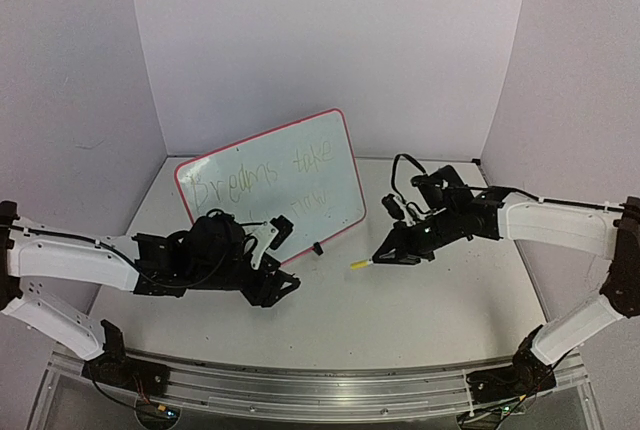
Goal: Write a sentence on the whiteboard
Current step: Put down the whiteboard marker at the center of the board, then reset both arms
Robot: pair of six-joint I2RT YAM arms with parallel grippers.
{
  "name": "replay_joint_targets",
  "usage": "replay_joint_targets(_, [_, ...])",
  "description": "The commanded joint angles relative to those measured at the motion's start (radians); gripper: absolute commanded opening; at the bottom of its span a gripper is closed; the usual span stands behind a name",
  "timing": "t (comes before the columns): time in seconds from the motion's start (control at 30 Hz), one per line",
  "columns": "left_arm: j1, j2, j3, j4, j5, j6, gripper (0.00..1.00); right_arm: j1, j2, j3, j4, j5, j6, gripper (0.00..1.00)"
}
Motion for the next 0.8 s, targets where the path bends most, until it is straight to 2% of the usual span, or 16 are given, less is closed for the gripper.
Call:
replay_joint_targets(0.0, [0.013, -0.001, -0.02, -0.046, -0.075, -0.104, 0.69, 0.0, 0.004, 0.013, 0.003, 0.229, 0.029, 0.0])
replay_joint_targets(0.07, [0.014, 0.013, -0.018, -0.044, -0.091, -0.13, 0.7, 0.0, 0.012, 0.006, 0.045, 0.251, 0.041, 0.0])
replay_joint_targets(0.17, [0.014, 0.035, 0.005, -0.079, -0.172, -0.189, 0.72, 0.0, 0.035, 0.014, 0.076, 0.286, 0.045, 0.1])
replay_joint_targets(0.3, [0.014, 0.05, 0.028, -0.074, -0.177, -0.193, 0.75, 0.001, 0.057, 0.035, 0.076, 0.325, 0.035, 0.37])
replay_joint_targets(0.5, [0.023, 0.038, 0.081, -0.092, -0.144, -0.168, 0.79, -0.008, 0.042, 0.043, 0.069, 0.392, 0.02, 0.66])
replay_joint_targets(0.6, [0.057, 0.038, 0.17, -0.104, -0.013, -0.121, 0.82, -0.03, 0.024, 0.055, 0.057, 0.413, -0.001, 0.83])
replay_joint_targets(0.67, [0.077, 0.062, 0.281, -0.159, 0.02, -0.085, 0.84, -0.056, 0.012, 0.069, 0.047, 0.417, -0.013, 0.92])
replay_joint_targets(0.77, [0.134, 0.13, 0.501, -0.3, 0.059, -0.022, 0.85, -0.121, -0.014, 0.095, 0.044, 0.389, -0.042, 0.96])
